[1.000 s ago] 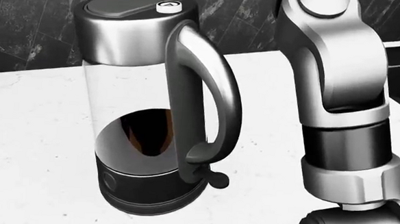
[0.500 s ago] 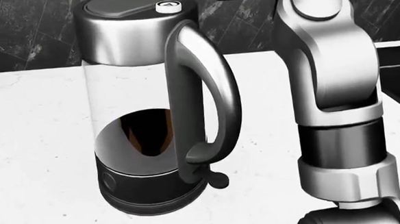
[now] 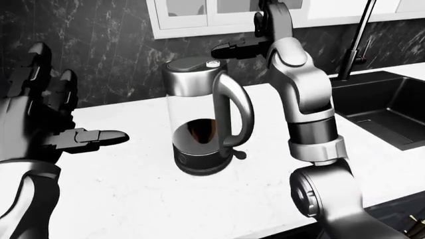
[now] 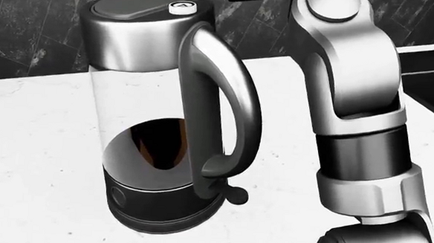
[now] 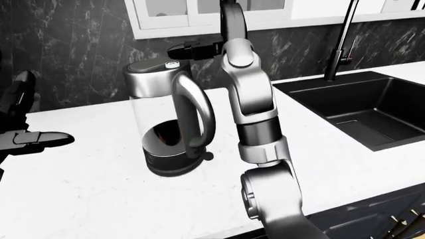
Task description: Press the button to open the lid of the electric kettle.
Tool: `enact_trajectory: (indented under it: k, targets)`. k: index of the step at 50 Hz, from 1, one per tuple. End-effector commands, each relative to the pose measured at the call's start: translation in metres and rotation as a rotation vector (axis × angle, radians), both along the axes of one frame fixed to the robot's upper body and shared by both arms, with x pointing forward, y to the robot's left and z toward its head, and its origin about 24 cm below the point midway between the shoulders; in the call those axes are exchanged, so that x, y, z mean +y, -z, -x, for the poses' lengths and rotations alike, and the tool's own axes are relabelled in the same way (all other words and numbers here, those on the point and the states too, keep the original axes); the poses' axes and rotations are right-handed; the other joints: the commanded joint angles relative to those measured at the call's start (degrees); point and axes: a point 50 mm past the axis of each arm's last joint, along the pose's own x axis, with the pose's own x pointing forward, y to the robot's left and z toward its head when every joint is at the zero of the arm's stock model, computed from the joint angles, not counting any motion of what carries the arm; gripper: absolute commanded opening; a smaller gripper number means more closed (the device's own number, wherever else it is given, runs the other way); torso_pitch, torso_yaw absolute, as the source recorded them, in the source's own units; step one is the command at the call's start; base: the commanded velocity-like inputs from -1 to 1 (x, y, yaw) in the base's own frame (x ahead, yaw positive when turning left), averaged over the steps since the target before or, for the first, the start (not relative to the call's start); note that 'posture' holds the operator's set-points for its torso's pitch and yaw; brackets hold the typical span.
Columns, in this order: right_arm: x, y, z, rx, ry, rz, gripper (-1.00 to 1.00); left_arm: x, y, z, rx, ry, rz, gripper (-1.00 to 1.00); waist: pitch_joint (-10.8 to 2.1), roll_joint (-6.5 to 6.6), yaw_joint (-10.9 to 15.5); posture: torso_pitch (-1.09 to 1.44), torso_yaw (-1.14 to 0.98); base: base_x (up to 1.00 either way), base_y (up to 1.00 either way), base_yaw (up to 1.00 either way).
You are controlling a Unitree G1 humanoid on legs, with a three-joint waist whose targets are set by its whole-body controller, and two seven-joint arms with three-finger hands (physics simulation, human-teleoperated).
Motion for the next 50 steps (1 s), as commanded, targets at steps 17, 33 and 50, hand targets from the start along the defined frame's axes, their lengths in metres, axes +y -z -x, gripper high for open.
enact_trajectory:
  k: [17,33,50]
  targets:
    - [0.006,-0.016,0.007,-0.083,-0.011,0.003,1.00,-0.001,-0.009,0.003,-0.061,-0.001,-0.022,1.00,-0.60,0.30,0.0,-0.40,0.00,0.00,0.00,0.00]
    - [0.007,-0.014,0.005,-0.082,0.002,0.004,1.00,-0.001,-0.009,0.004,-0.061,-0.001,-0.020,1.00,-0.59,0.39,0.0,-0.40,0.00,0.00,0.00,0.00]
    - [0.003,-0.025,0.002,-0.154,0.035,0.124,1.00,0.000,-0.011,0.004,-0.065,-0.002,-0.019,1.00,-0.52,0.43,0.1,-0.40,0.00,0.00,0.00,0.00]
